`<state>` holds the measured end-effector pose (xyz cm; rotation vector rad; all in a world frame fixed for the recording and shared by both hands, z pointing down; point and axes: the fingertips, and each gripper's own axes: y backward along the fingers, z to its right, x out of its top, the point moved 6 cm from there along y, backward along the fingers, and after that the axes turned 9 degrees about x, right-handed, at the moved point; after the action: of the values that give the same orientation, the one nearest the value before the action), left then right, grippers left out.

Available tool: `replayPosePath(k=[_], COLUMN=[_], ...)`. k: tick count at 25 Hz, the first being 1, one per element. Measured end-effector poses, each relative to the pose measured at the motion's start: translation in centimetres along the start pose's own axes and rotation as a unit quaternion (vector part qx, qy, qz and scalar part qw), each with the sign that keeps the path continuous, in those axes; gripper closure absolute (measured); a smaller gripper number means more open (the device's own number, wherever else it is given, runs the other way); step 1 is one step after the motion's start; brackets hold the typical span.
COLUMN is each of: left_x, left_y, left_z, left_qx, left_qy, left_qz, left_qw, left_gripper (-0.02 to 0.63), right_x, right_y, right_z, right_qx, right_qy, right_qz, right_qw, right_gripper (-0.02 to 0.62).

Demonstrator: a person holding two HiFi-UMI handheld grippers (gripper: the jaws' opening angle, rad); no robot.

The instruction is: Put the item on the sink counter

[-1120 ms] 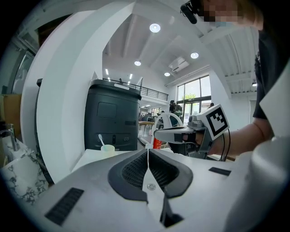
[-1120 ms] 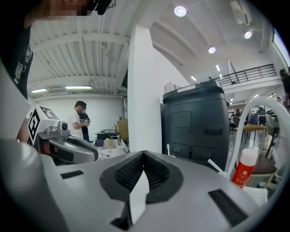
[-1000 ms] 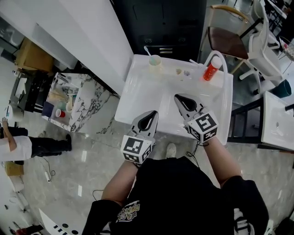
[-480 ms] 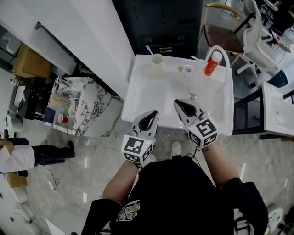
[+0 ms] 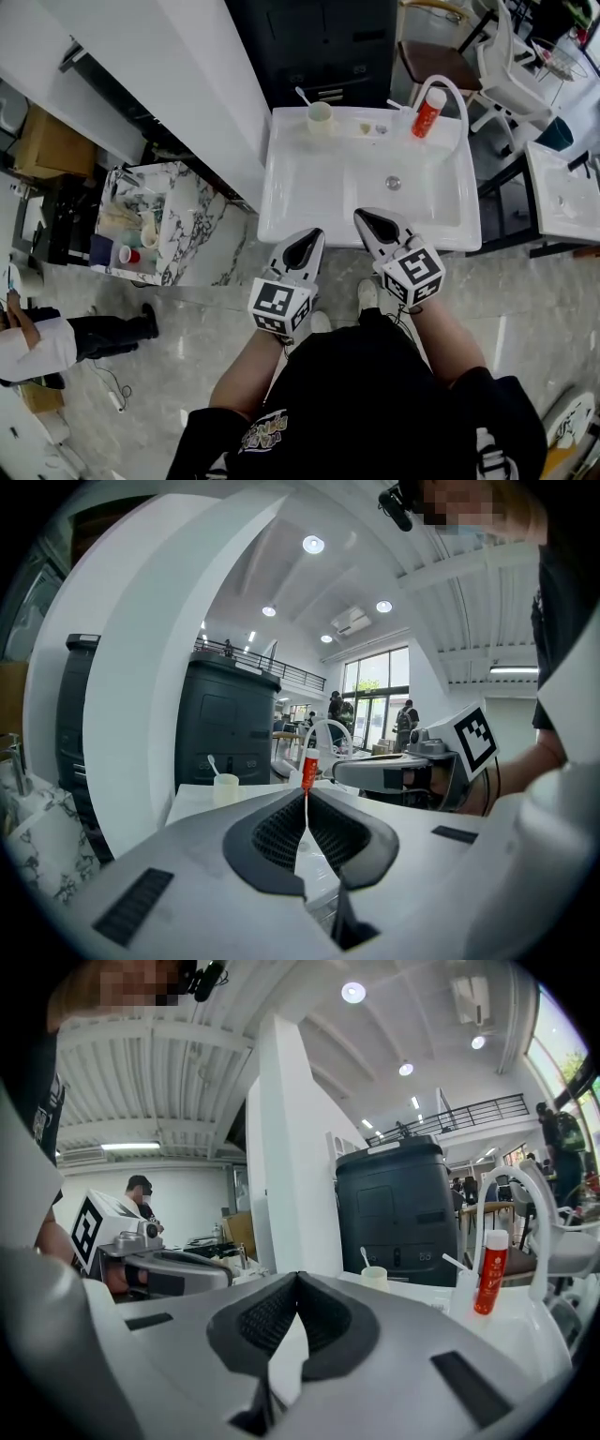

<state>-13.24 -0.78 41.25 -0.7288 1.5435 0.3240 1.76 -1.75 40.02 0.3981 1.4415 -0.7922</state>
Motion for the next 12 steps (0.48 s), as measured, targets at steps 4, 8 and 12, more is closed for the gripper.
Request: replayPosePath(k=[4, 8, 12], left_x=[-0.4, -0.5, -0.6], left_y=[1.2, 2.3, 3.0], left_z=[-0.5, -0.9, -1.0], left_qx=[-0.010, -0.018, -0.023], left_qy=[-0.001, -0.004, -0.005], left_qz=[-0.001, -0.001, 0.000], left_qw=[0.9999, 0.9998, 0.9997], left_gripper=[0.586, 0.586, 0.586], right_x=[-0.5, -0.7, -0.7], right_y=[-0.1, -0.2, -0.1], right_z=[-1.7, -3.1, -4.0], right_qx=[-0.009, -0.016, -0.021], right_qy=[-0.004, -0.006, -0.004], right_qz=[0.000, 0.002, 0.003], right_qw=[1.000, 1.000, 1.000], right_gripper=[0.541, 0.541, 0.541])
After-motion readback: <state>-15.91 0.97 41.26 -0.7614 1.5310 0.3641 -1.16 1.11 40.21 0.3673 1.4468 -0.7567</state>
